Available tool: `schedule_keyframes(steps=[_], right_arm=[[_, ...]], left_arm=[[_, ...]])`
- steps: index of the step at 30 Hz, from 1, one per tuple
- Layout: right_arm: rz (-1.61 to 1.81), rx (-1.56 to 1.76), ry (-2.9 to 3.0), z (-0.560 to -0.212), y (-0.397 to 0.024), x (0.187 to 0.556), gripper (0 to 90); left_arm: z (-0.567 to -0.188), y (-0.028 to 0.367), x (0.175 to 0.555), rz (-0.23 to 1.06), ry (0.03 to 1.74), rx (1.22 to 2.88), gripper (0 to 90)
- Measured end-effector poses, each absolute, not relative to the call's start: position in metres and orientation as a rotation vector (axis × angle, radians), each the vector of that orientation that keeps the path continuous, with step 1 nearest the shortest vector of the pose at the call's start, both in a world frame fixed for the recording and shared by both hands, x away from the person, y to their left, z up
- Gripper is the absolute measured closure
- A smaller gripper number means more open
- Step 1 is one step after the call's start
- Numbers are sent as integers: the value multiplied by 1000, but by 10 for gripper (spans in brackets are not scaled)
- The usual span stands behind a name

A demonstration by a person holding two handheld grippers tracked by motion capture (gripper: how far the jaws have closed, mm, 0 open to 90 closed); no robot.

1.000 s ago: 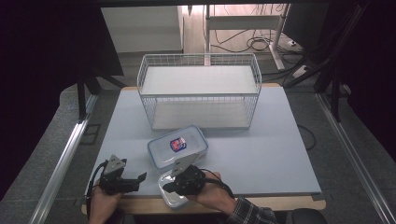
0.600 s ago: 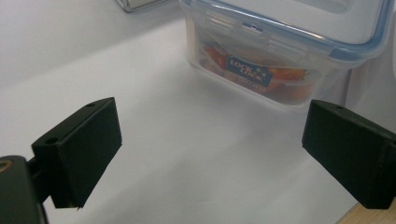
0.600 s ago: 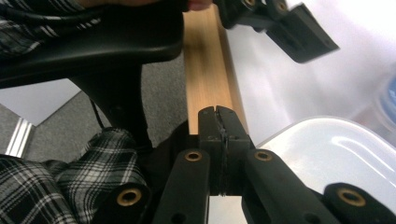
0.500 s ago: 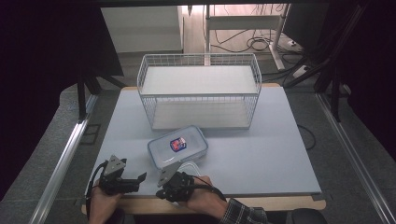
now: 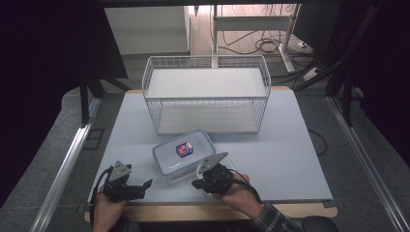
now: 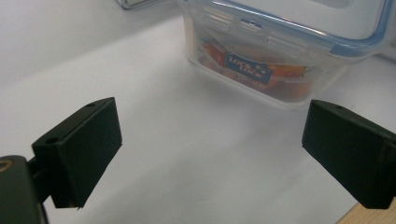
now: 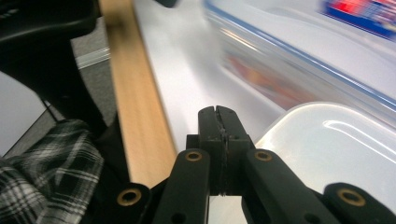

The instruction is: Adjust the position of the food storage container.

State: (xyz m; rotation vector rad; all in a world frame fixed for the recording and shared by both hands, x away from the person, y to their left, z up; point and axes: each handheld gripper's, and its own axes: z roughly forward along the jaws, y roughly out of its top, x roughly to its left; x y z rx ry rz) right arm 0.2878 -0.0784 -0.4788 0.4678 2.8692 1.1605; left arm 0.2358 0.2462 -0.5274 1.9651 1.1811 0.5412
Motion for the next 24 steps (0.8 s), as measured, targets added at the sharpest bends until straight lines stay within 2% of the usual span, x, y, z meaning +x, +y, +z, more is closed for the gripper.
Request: schedule_keyframes(steps=[24], right_arm=[[1110,925,2585,-473,-200,348,897]], left_arm=[[-528,246,236,533,1187,1979,50]])
